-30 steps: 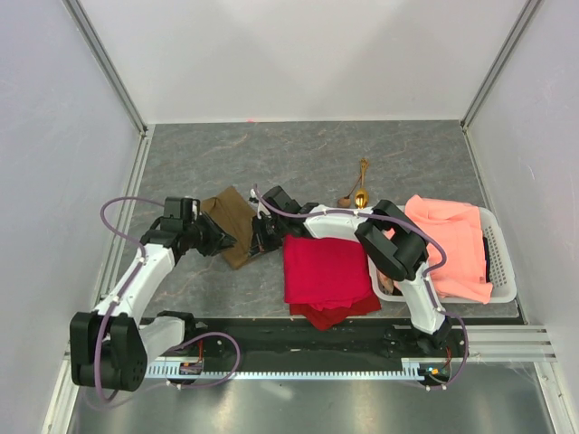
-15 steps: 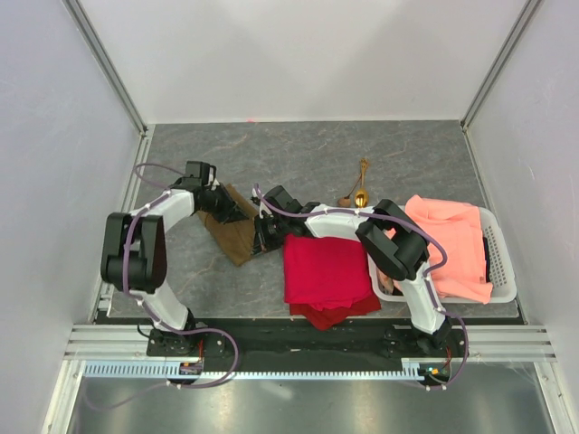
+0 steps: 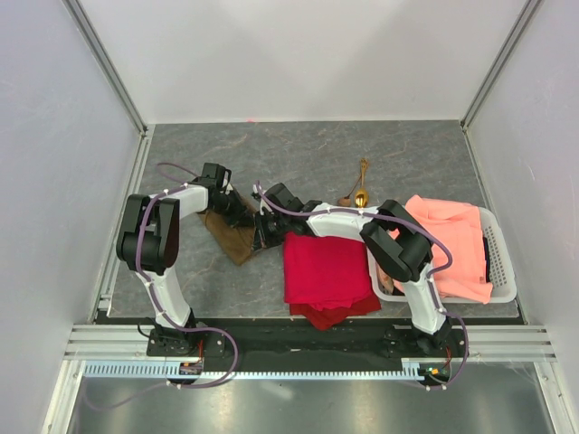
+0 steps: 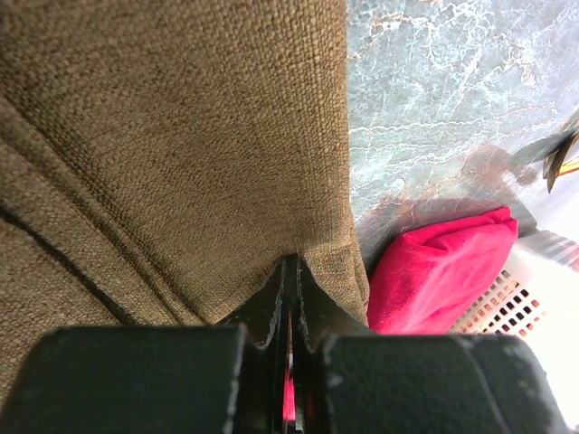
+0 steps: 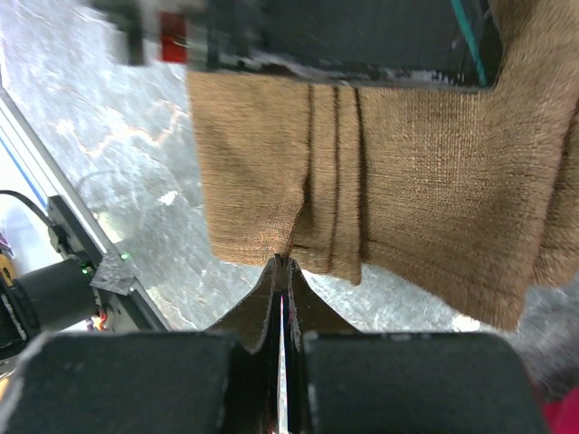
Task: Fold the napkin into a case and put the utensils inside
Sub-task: Smooth out the 2/3-rectangle-folded napkin at the center of the board.
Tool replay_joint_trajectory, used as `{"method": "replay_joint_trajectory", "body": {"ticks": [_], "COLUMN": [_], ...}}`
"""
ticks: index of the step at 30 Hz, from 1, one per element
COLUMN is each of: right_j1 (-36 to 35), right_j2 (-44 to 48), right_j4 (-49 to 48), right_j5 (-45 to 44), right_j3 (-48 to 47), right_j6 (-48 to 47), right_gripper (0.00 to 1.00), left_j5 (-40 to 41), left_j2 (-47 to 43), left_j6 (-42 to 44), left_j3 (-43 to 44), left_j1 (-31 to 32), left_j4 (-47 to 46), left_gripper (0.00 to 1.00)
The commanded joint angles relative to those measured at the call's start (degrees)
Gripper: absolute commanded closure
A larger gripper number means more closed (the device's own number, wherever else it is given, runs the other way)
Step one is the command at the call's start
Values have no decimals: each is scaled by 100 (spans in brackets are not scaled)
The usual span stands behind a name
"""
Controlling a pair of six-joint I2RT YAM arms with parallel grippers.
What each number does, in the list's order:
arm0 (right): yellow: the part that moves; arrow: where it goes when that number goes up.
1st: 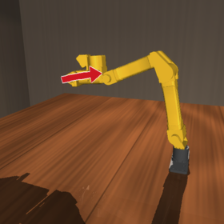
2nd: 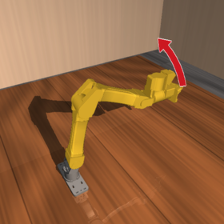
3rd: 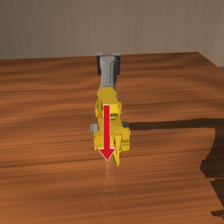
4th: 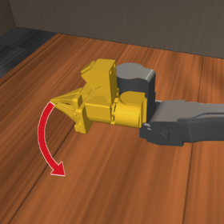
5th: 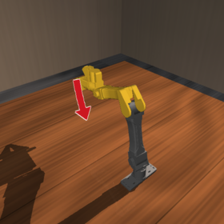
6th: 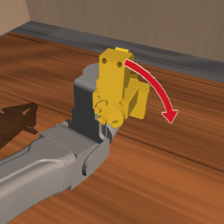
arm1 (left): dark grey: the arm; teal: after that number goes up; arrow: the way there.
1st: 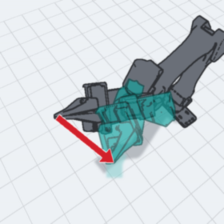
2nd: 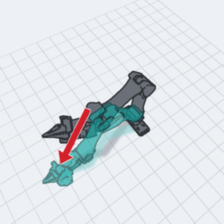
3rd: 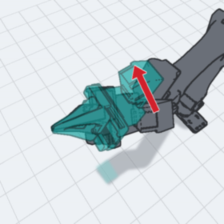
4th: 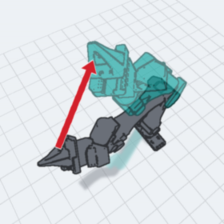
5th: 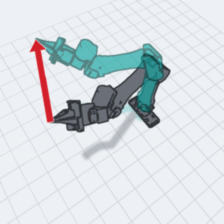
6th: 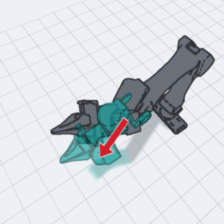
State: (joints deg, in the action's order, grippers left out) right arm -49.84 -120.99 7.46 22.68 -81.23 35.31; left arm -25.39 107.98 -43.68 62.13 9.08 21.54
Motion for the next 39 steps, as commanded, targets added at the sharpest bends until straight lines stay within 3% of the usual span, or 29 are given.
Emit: {"method": "replay_joint_trajectory", "body": {"ticks": [1,24,29,34,39], "right_j1": [45,282,265,238,238], "right_j2": [480,111,-12,14,32], "right_j4": [-70,-193,-307,-360,-360], "right_j5": [-264,-176,52,140,202], "right_j3": [20,248,134,134,64], "right_j6": [-147,-261,-200,-156,-130], "right_gripper": [100,100,100,100,100], "left_j5": [394,140,16,-45,-116], "left_j2": [56,109,-207,-786,-1270], "left_j6": [395,448,554,545,633], "left_j3": [27,221,335,256,-16], "left_j1": [-12,-29,-47,-275,-846], "left_j4": [236,237,254,333,439], "left_gripper": [98,98,96,81,83]}}
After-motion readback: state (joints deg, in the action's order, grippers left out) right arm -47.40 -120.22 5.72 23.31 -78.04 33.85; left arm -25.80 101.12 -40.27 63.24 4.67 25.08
